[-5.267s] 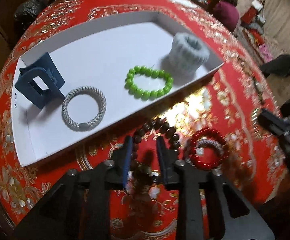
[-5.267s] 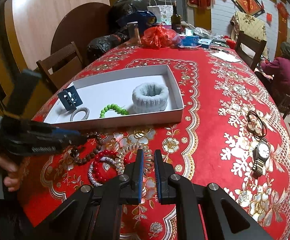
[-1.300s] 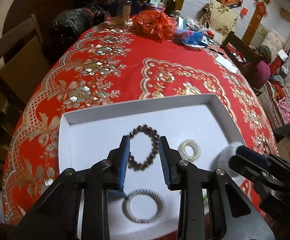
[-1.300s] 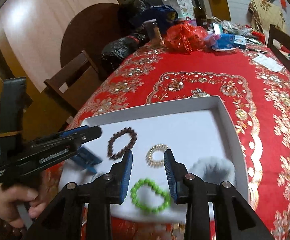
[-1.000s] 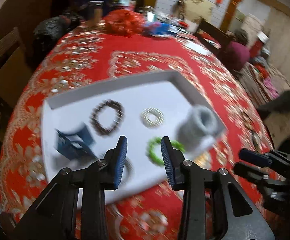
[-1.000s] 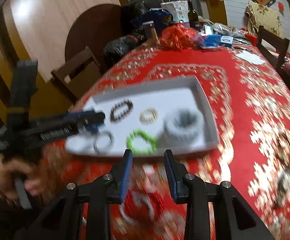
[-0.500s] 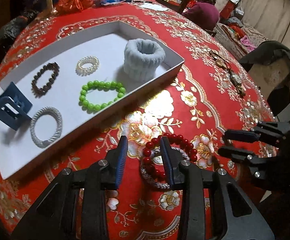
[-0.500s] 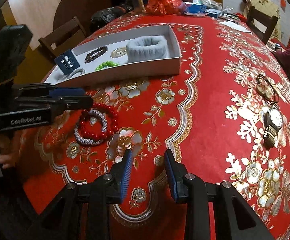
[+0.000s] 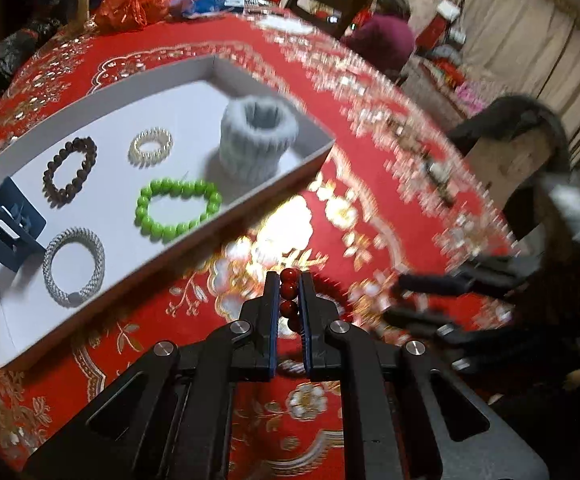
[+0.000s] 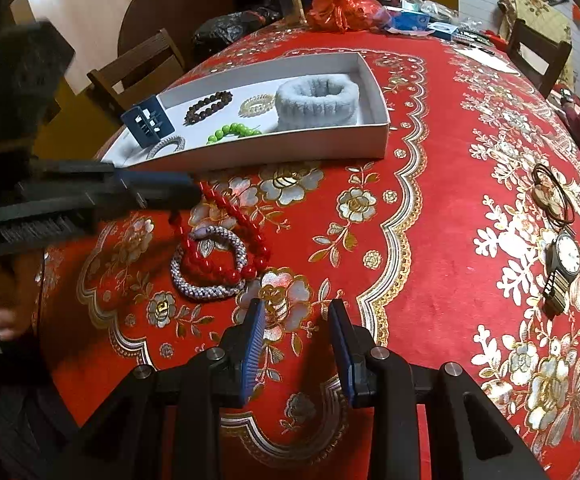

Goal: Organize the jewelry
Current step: 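Grasp the red bead bracelet with the left gripper while the right grasps the grey-purple braided bracelet, then lift the red bracelet with the left gripper while the right lifts the braided bracelet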

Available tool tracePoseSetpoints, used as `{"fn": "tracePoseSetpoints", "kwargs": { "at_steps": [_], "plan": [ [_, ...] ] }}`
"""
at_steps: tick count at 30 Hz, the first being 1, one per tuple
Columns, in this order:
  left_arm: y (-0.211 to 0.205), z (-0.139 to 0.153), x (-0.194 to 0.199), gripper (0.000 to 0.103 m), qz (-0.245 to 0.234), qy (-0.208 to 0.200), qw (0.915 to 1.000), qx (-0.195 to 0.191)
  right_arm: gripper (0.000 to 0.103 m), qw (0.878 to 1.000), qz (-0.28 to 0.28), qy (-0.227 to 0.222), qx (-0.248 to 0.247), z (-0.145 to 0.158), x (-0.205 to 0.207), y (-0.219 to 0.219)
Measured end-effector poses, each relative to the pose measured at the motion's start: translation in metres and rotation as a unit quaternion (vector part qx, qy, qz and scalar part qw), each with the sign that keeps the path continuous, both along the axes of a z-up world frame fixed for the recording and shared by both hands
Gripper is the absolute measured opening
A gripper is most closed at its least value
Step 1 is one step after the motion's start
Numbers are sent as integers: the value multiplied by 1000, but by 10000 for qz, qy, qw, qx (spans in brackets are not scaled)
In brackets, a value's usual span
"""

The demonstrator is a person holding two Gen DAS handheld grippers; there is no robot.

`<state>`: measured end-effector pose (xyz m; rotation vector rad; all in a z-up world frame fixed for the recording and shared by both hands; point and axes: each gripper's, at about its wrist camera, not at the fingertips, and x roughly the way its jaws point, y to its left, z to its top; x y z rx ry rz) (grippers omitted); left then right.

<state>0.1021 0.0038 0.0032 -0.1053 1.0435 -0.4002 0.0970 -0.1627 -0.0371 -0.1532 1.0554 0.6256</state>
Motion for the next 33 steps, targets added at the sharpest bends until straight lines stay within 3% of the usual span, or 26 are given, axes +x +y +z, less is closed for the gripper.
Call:
{"fn": "tracePoseSetpoints", "kwargs": {
  "at_steps": [10, 20, 25, 29, 33],
  "plan": [
    [35, 21, 8, 8, 638, -153, 9973, -342, 31, 9990, 238, -71, 360, 4, 1, 30],
    [44, 20, 10, 8, 774, -140, 9966, -256, 31, 9951, 800, -558, -153, -6, 1, 78],
    [44, 15, 11, 8, 823, -77, 9965, -133, 21, 9904, 970, -863, -467, -8, -7, 81],
    [43, 12, 11, 8, 840, -38, 9964, -52, 7, 9872, 1049, -994, -672, -8, -16, 80],
    [44, 10, 11, 8, 866, -17, 9962, -4, 6, 9890, 913, -950, -678, -6, -20, 68]
  ]
}}
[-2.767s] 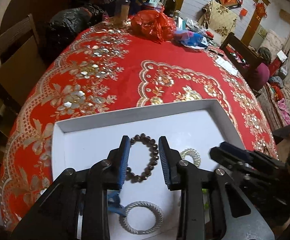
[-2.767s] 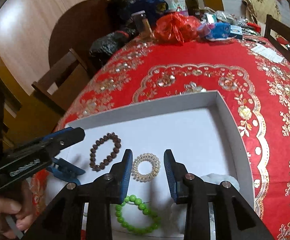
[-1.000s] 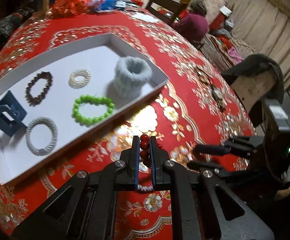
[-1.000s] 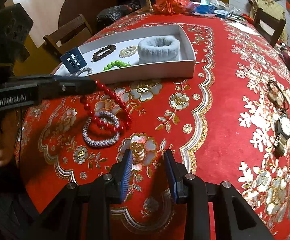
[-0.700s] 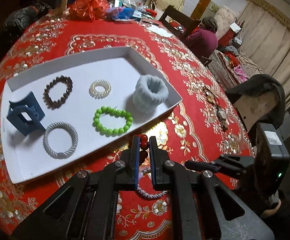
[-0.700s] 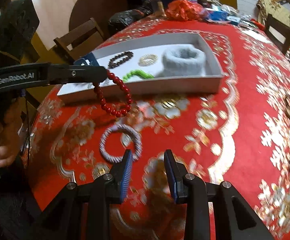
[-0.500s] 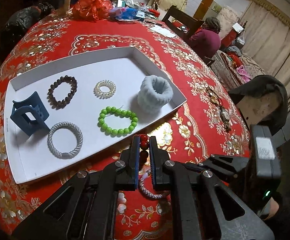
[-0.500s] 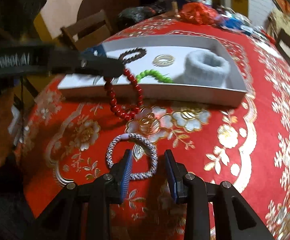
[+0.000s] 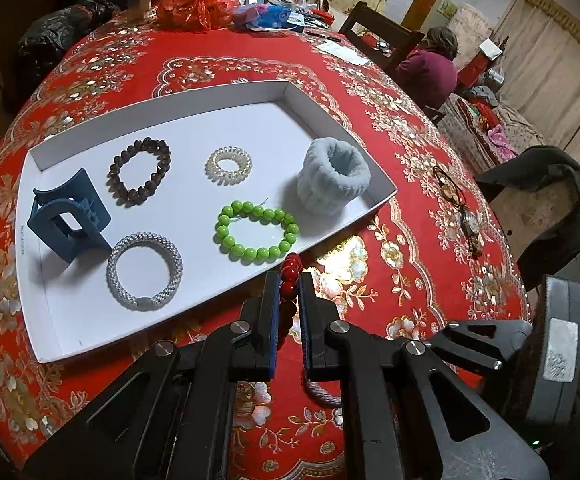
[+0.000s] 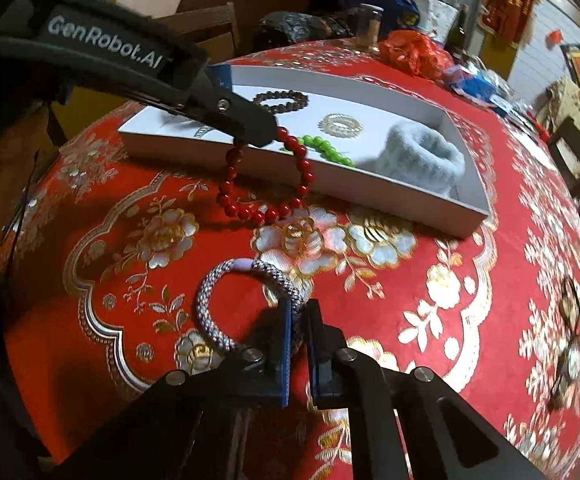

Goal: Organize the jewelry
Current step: 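Lift the red bracelet with the left gripper while the right lifts the braided bracelet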

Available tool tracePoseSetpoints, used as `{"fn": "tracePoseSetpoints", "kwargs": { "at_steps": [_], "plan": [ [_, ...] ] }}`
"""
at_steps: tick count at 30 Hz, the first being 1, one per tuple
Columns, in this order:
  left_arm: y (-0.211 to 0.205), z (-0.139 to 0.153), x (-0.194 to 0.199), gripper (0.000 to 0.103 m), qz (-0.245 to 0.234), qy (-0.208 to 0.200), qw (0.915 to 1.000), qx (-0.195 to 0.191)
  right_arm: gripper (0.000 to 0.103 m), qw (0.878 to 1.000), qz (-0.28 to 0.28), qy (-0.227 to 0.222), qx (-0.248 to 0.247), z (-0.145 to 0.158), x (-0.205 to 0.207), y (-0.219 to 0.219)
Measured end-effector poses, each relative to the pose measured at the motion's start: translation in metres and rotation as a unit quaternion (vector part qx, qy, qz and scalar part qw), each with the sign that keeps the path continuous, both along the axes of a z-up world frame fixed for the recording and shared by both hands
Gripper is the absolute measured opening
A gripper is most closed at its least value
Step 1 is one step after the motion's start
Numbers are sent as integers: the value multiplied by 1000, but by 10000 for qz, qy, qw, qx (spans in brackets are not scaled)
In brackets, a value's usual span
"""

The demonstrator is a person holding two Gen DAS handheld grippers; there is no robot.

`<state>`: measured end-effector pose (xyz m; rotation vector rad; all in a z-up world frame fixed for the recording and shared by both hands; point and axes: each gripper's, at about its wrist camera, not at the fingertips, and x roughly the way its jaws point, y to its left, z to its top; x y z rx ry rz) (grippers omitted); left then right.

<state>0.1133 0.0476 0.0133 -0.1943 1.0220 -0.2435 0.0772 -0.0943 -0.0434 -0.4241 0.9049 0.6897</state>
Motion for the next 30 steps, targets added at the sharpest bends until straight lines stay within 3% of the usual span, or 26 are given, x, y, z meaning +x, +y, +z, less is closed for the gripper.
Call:
{"fn": "tracePoseSetpoints", "kwargs": {
  "at_steps": [9, 17, 30],
  "plan": [
    [-3, 2, 0, 8, -45, -36, 10000, 41, 6, 9958, -512, 42, 759, 40, 2, -31],
    [-14, -5, -2, 8, -80, -18, 9982, 597, 6, 9891, -1201, 61, 850, 42, 16, -50],
    [-19, -8, -4, 8, -96, -28, 9971, 757, 6, 9876, -1294, 22, 890, 44, 18, -51]
  ]
}}
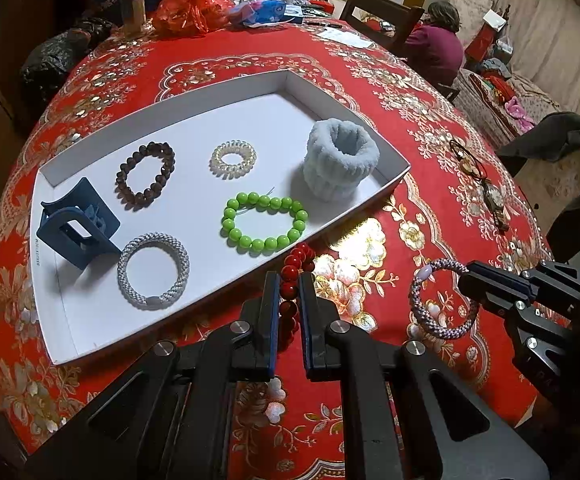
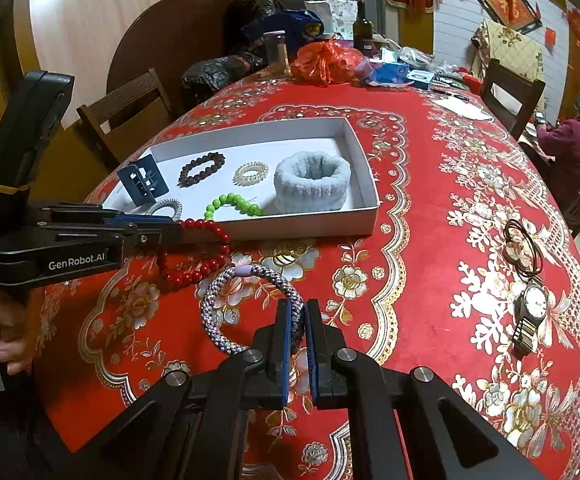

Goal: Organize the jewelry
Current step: 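Lift the red bracelet with the left gripper while the right lifts the braided bracelet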

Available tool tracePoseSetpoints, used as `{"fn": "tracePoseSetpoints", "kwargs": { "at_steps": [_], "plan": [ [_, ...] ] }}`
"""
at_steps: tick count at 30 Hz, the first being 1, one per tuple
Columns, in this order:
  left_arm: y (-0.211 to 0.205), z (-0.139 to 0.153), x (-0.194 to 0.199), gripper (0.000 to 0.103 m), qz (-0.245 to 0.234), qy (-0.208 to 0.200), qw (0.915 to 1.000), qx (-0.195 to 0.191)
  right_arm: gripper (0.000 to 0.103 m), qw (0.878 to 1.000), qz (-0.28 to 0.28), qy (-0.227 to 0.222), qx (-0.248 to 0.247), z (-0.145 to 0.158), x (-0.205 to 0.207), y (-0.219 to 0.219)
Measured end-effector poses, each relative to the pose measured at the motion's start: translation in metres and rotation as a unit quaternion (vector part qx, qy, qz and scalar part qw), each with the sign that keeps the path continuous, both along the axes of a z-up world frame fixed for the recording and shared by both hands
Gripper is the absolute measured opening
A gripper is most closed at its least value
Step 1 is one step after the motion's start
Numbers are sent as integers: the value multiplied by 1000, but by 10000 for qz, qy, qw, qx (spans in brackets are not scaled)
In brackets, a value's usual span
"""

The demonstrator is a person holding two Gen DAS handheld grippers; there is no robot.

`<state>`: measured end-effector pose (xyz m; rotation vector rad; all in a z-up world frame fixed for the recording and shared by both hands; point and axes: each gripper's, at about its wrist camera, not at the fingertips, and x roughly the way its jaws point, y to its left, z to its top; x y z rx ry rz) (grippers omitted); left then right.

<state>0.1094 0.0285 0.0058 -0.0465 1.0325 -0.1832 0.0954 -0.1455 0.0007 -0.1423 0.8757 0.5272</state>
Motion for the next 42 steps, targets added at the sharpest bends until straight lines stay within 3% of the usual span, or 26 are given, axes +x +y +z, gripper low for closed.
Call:
{"fn": "tracePoseSetpoints", "kwargs": {
  "at_steps": [42],
  "plan": [
    [1, -1, 0, 8, 19, -7, 10000, 48, 6, 10000, -34, -21, 47, 5, 2, 6]
  ]
}}
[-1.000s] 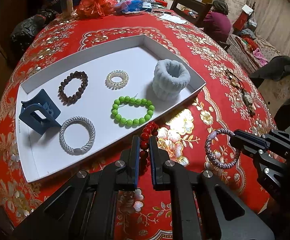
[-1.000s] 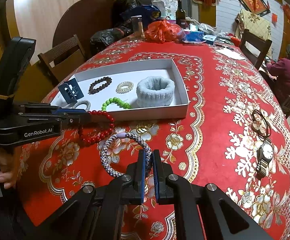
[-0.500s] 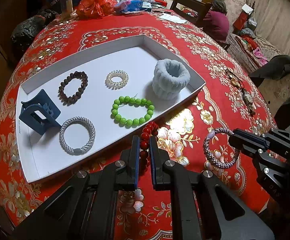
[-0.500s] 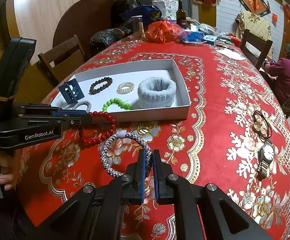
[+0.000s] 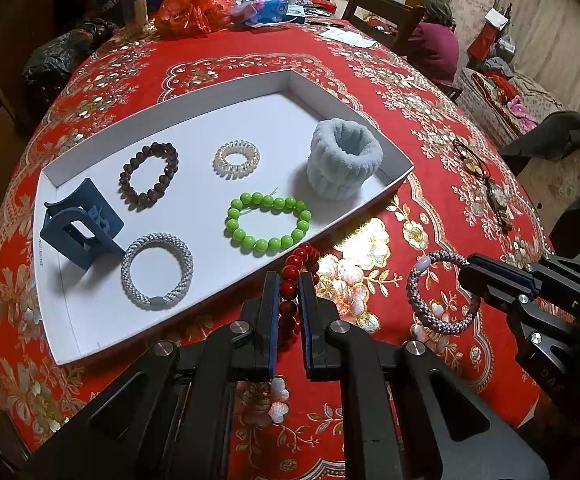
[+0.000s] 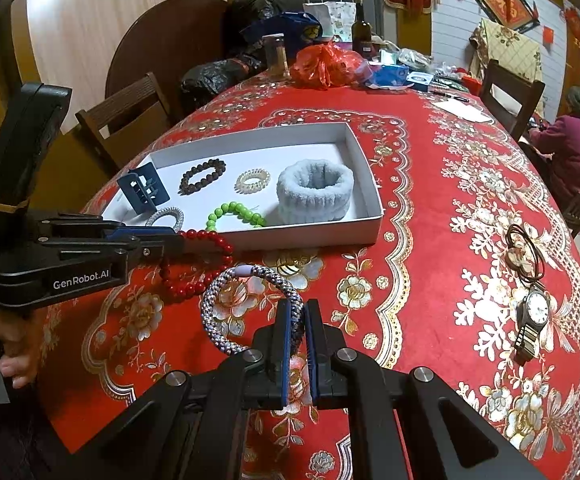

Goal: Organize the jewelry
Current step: 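Lift the red bracelet with the left gripper while the right lifts the braided bracelet, then lower the red and braided bracelets into the box lid and open both grippers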

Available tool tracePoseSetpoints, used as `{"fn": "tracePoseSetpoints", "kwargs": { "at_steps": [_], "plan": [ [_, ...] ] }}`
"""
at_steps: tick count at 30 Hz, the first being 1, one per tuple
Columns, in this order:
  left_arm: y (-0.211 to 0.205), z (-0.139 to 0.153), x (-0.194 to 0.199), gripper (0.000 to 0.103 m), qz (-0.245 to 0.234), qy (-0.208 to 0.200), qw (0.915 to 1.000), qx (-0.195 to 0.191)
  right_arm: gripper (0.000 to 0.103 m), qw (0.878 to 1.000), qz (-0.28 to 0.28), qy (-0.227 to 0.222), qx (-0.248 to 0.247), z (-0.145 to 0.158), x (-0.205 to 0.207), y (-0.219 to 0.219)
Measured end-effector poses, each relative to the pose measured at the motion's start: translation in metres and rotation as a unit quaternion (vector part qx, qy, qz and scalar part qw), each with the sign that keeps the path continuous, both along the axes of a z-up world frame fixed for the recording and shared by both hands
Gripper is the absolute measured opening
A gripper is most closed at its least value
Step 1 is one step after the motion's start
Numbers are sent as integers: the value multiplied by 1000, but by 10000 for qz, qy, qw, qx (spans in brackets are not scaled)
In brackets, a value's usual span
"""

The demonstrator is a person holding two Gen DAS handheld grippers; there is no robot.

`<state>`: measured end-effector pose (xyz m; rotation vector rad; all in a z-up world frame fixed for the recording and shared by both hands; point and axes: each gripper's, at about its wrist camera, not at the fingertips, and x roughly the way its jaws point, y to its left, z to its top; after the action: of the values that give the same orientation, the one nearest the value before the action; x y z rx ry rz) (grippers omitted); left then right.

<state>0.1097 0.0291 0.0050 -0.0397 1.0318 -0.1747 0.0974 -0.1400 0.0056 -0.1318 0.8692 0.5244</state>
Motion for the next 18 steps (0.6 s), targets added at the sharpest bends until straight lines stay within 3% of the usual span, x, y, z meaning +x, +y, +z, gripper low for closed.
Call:
{"fn": "tracePoseSetpoints", "kwargs": {
  "at_steps": [10, 18],
  "plan": [
    [-1, 4, 0, 8, -8, -32, 10000, -11, 6, 10000, -5, -34, 56, 5, 2, 1],
    [3, 32, -6, 8, -54, -240, 9994, -249, 6, 9998, -55, -91, 193, 14, 8, -1]
  ]
}}
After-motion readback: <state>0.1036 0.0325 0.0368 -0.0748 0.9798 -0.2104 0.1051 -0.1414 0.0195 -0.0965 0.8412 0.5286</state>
